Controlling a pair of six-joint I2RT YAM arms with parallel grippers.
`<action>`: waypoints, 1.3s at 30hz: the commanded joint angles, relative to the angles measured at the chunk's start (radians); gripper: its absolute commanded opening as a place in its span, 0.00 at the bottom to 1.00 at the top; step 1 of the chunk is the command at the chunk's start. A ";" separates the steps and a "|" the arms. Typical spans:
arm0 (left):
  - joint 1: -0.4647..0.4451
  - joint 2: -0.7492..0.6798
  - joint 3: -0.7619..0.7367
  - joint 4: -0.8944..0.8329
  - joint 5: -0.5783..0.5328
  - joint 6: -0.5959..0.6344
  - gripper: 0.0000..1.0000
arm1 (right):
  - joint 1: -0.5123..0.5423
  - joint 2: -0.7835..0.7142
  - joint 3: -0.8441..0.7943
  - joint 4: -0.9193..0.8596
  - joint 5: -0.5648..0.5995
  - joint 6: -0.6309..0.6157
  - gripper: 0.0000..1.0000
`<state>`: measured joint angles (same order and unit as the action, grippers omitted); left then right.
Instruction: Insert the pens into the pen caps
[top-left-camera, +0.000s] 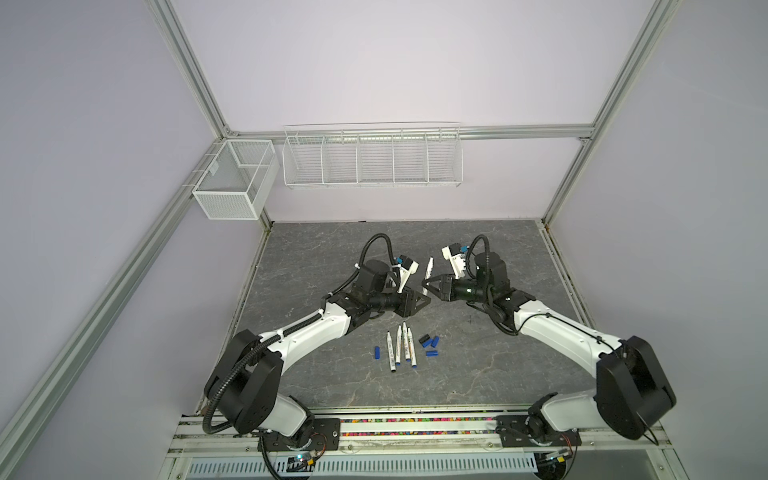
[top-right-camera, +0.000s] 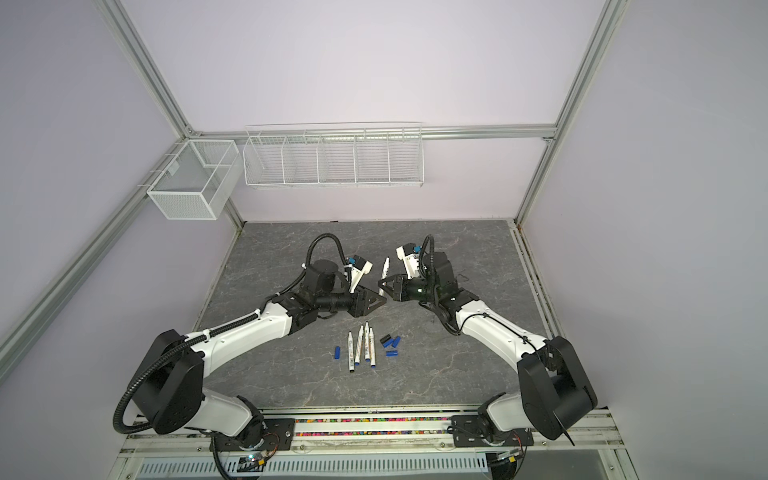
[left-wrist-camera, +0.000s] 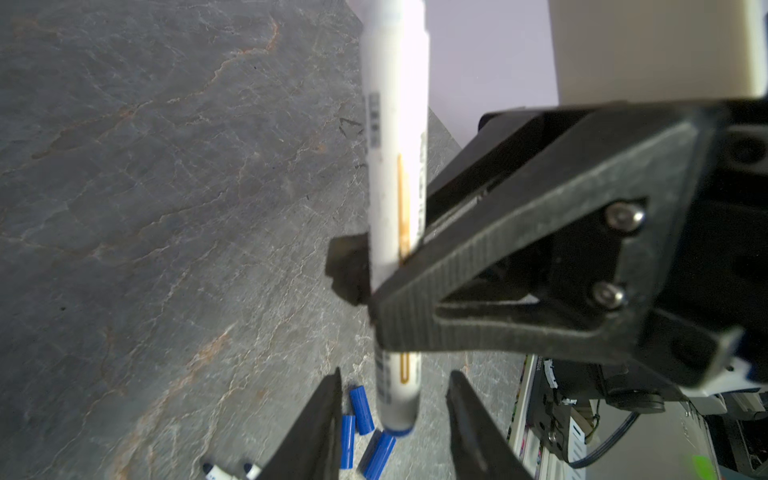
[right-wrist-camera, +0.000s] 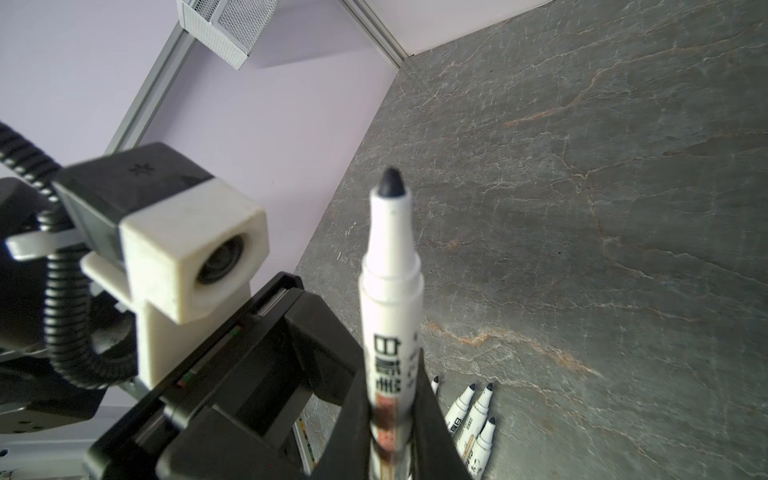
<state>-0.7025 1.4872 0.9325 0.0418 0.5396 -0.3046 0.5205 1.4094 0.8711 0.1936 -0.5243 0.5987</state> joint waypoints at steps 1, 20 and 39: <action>-0.002 0.019 0.042 0.060 0.010 -0.019 0.35 | 0.005 -0.035 -0.018 0.033 -0.013 0.022 0.10; -0.055 0.033 0.037 -0.056 -0.038 0.046 0.00 | -0.025 -0.079 -0.001 0.015 0.047 0.047 0.38; -0.055 0.012 0.044 -0.087 -0.058 0.067 0.00 | -0.040 -0.086 0.014 -0.048 0.047 0.022 0.15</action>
<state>-0.7559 1.5139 0.9524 -0.0151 0.4980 -0.2497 0.4801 1.3556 0.8871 0.1276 -0.4591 0.6201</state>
